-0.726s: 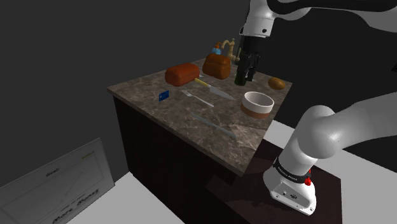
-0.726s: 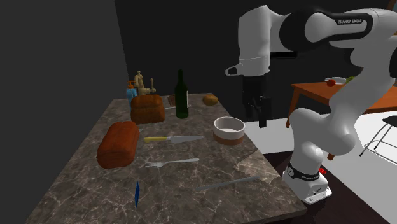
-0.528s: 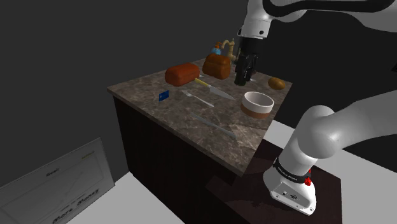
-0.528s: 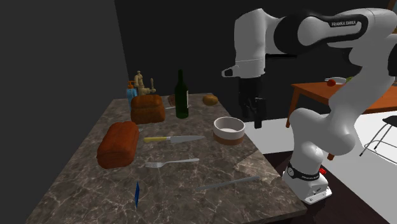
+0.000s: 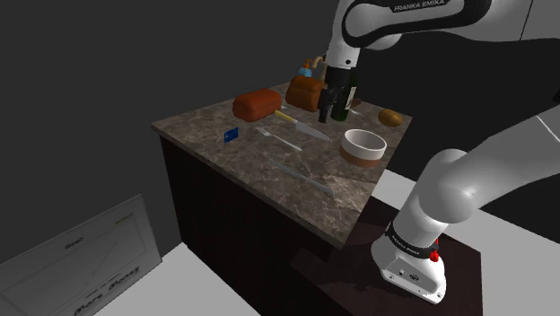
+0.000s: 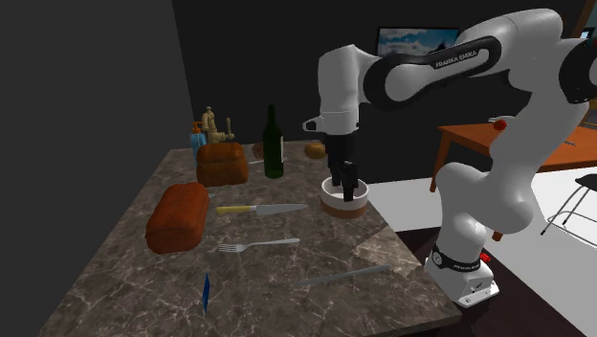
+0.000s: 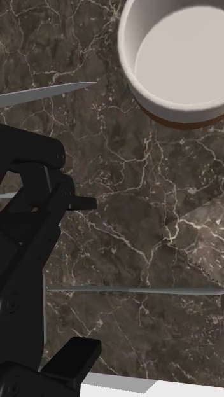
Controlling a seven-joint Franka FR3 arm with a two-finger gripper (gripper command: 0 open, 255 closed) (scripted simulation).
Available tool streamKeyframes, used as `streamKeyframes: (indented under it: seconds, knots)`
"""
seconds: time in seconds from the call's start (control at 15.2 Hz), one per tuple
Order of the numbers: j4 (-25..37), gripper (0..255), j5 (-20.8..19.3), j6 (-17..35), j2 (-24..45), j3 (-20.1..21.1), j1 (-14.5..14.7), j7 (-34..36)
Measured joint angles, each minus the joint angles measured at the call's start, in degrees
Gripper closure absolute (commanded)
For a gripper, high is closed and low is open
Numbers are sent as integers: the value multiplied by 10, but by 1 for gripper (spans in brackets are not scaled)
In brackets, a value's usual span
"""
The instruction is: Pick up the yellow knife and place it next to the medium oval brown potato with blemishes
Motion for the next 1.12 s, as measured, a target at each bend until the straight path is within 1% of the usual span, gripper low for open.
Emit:
streamKeyframes:
  seconds: [0.26, 0.4, 0.59, 0.86, 1.12]
  knots:
    - [23, 0, -14, 55, 68, -28, -10, -38]
    - [28, 0, -17, 86, 101, -38, -13, -53]
    - [55, 0, -17, 124, 158, -56, -18, -81]
    - [95, 0, -9, 170, 235, -77, -26, -118]
    - [155, 0, 9, 199, 315, -90, -34, -154]
